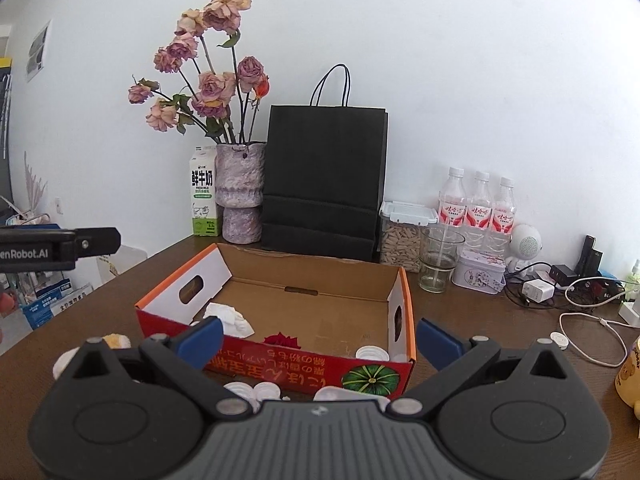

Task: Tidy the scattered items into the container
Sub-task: 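Move both tools back from the box toward the plush toy and pouch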

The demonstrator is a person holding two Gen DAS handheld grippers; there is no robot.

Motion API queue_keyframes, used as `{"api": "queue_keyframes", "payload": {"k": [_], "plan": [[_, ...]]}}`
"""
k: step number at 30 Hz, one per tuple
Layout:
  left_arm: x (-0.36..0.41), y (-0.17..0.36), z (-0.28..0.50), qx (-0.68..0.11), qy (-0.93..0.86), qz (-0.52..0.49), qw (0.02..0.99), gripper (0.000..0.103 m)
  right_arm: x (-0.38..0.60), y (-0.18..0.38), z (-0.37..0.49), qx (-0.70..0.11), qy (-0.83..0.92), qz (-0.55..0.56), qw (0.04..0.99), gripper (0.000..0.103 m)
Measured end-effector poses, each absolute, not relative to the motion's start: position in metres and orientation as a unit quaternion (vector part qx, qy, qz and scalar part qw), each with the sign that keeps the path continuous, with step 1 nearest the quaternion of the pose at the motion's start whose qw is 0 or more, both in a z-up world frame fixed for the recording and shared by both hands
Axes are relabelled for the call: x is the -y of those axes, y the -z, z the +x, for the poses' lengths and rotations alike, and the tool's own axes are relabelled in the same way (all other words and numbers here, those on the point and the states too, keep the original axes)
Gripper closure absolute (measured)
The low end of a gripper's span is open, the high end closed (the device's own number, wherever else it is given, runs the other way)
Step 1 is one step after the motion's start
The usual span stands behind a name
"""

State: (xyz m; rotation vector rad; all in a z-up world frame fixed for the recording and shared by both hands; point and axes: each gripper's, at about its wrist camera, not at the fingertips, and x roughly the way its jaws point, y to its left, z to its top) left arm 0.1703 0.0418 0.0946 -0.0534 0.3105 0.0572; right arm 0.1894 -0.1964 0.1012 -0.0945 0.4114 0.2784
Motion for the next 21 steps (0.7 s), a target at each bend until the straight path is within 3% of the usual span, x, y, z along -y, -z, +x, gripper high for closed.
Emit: {"api": "queue_keyframes", "payload": {"k": [21], "plan": [[-0.087,-0.045,0.108,-0.209,-0.066,-0.006,0.976,0.000,0.228,-0.039,0.127,-0.257,-0.103,-0.030,0.960,0.000]]}}
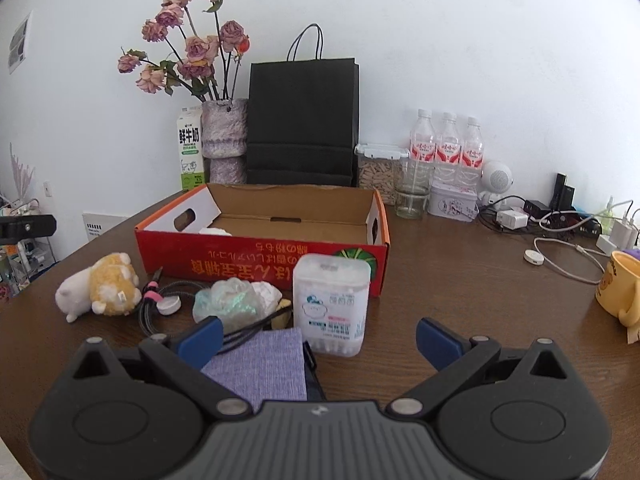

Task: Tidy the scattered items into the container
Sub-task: 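Move both tools back from the box toward the plush toy and pouch, then grasp the white-and-yellow plush hamster with the left tool while the right tool grasps the purple pouch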

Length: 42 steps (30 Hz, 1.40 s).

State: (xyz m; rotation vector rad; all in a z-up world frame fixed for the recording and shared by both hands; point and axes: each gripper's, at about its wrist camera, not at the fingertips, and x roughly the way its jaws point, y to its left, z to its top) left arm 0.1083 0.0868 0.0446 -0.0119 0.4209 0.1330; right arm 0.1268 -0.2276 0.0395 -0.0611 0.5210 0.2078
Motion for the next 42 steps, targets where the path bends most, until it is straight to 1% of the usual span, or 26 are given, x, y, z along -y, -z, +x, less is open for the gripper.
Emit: {"api": "queue_keyframes", "payload": {"k": [8,14,22,26,29,31,33,34,35,36,38,39,41,42], "plan": [[-0.100,-0.016,0.126,-0.263,-0.063,0.001,0.963,0.000,0.222,-0.031,0.134,-0.271,-0.101,-0.027,0.957,0.000],[-0.103,0.003,0.144,-0.291,-0.050,0.039,0.955,0.000,0.215,-0.025,0.140,-0.287,-0.091,-0.029,0.953,0.000],[-0.113,0.022,0.168,-0.302,-0.003,0.068,0.951,0.000,0.189,-0.010,0.148,-0.309,-0.093,-0.051,0.945,0.000],[-0.109,0.028,0.176,-0.292,0.028,0.120,0.948,0.000,0.173,-0.003,0.151,-0.319,-0.097,-0.070,0.940,0.002],[-0.106,0.032,0.185,-0.292,0.045,0.142,0.945,0.000,0.165,0.003,0.154,-0.329,-0.097,-0.083,0.936,0.008],[-0.105,0.035,0.190,-0.295,0.057,0.144,0.943,0.000,0.162,0.006,0.155,-0.334,-0.098,-0.085,0.934,0.016],[-0.105,0.038,0.192,-0.299,0.062,0.140,0.942,0.000,0.161,0.007,0.156,-0.336,-0.095,-0.086,0.933,0.022],[-0.105,0.039,0.193,-0.302,0.067,0.135,0.941,0.000,0.161,0.006,0.156,-0.334,-0.092,-0.089,0.934,0.027],[-0.105,0.039,0.192,-0.302,0.070,0.130,0.942,0.001,0.160,0.006,0.155,-0.331,-0.089,-0.090,0.935,0.030],[-0.104,0.039,0.190,-0.301,0.073,0.129,0.942,0.008,0.161,0.005,0.154,-0.329,-0.089,-0.090,0.936,0.033],[-0.101,0.039,0.187,-0.300,0.077,0.132,0.942,0.021,0.163,0.003,0.152,-0.325,-0.094,-0.087,0.937,0.036],[-0.099,0.040,0.186,-0.301,0.073,0.134,0.941,0.024,0.164,0.003,0.151,-0.322,-0.096,-0.088,0.938,0.039],[-0.097,0.041,0.184,-0.302,0.063,0.139,0.941,0.035,0.163,0.002,0.148,-0.317,-0.099,-0.095,0.939,0.043],[-0.097,0.041,0.183,-0.304,0.062,0.137,0.941,0.047,0.162,0.001,0.147,-0.314,-0.102,-0.098,0.939,0.046]]}}
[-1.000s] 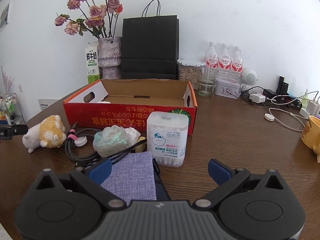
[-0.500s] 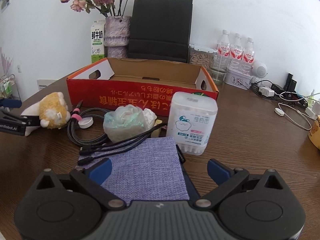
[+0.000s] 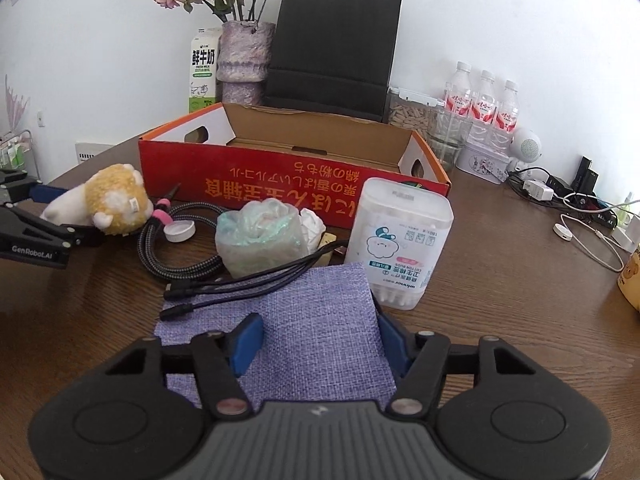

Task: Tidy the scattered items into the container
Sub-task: 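Grasp the white-and-yellow plush hamster with the left tool while the right tool grasps the purple pouch, then carry the plush hamster and purple pouch into the box and open both tools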

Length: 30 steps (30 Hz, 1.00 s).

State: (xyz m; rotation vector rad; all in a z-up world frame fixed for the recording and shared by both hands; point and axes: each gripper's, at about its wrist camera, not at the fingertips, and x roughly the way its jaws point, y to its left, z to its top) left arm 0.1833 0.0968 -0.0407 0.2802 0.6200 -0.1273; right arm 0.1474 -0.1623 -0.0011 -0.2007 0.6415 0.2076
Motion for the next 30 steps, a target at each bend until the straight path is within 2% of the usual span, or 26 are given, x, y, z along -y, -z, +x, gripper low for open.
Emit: {"api": "queue_keyframes", "payload": {"k": [2,6,12,19,30], "plan": [[-0.098,0.040,0.179,-0.307,0.069,0.122,0.941,0.049,0.163,0.000,0.144,-0.308,-0.108,-0.100,0.940,0.053],[-0.093,0.039,0.169,-0.308,0.064,0.120,0.942,0.051,0.168,-0.005,0.137,-0.299,-0.122,-0.096,0.942,0.076],[-0.086,0.034,0.149,-0.310,0.048,0.101,0.944,0.051,0.175,-0.007,0.126,-0.289,-0.151,-0.085,0.941,0.091],[-0.079,0.021,0.123,-0.300,0.024,0.078,0.950,0.052,0.190,-0.016,0.108,-0.261,-0.175,-0.059,0.947,0.095],[-0.072,0.004,0.090,-0.267,-0.007,0.034,0.963,0.056,0.209,-0.043,0.084,-0.210,-0.192,-0.042,0.958,0.095]]}}
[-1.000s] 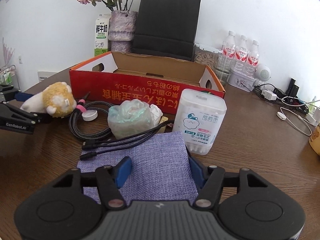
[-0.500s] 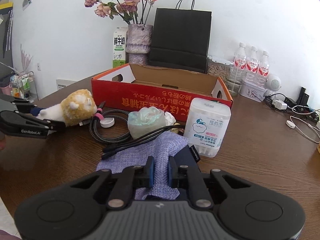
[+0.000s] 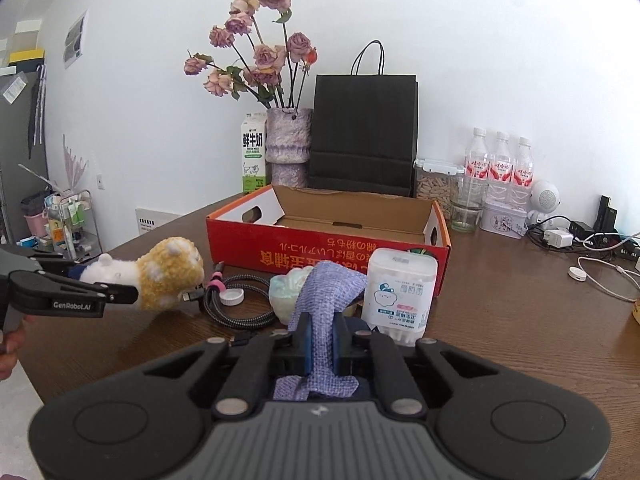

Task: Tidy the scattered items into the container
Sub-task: 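Carry the plush hamster and purple pouch into the box and open both tools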

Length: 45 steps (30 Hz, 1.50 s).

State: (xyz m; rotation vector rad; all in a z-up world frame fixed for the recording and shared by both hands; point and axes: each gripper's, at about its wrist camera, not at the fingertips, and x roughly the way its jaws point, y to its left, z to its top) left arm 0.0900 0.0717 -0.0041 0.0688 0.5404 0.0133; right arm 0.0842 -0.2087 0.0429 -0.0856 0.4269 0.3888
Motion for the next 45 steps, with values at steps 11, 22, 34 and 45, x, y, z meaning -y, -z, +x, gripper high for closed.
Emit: {"api": "queue_keyframes", "payload": {"k": [11,22,34,45], "plan": [[-0.076,-0.024,0.078,-0.224,-0.016,0.009,0.974,0.056,0.207,-0.064,0.083,-0.178,-0.205,-0.038,0.962,0.095],[-0.070,-0.069,0.118,-0.167,0.001,-0.009,0.986,0.056,0.195,-0.115,0.127,-0.126,-0.217,-0.042,0.967,0.095],[-0.044,-0.092,0.226,-0.147,0.031,-0.016,0.989,0.056,0.172,-0.150,0.239,-0.107,-0.233,-0.050,0.965,0.095],[-0.027,-0.070,0.313,-0.182,0.041,-0.025,0.982,0.056,0.169,-0.126,0.339,-0.144,-0.240,-0.043,0.959,0.095]]}}
